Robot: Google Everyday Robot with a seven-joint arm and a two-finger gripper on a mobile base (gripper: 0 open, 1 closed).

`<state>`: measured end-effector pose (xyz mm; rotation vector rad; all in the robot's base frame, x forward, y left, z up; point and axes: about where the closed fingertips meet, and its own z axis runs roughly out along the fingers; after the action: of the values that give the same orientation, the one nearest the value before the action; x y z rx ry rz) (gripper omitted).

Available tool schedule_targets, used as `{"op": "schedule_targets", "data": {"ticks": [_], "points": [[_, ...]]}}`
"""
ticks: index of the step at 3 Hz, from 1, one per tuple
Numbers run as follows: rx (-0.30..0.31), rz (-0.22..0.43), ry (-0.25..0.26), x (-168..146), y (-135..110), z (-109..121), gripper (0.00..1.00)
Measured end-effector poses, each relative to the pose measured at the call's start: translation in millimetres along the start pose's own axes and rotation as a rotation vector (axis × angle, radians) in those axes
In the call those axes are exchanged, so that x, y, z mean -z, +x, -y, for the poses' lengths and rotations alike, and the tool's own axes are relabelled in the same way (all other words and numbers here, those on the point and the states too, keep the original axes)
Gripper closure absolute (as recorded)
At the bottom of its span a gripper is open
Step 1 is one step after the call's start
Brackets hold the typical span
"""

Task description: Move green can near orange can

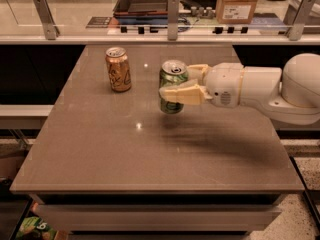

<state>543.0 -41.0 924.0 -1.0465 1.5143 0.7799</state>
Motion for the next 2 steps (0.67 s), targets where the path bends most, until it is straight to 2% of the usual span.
{"op": "schedule_targets", "data": {"ticks": [2], "points": [[-0.001, -0.061, 0.014, -62, -12, 19, 1.0]]}}
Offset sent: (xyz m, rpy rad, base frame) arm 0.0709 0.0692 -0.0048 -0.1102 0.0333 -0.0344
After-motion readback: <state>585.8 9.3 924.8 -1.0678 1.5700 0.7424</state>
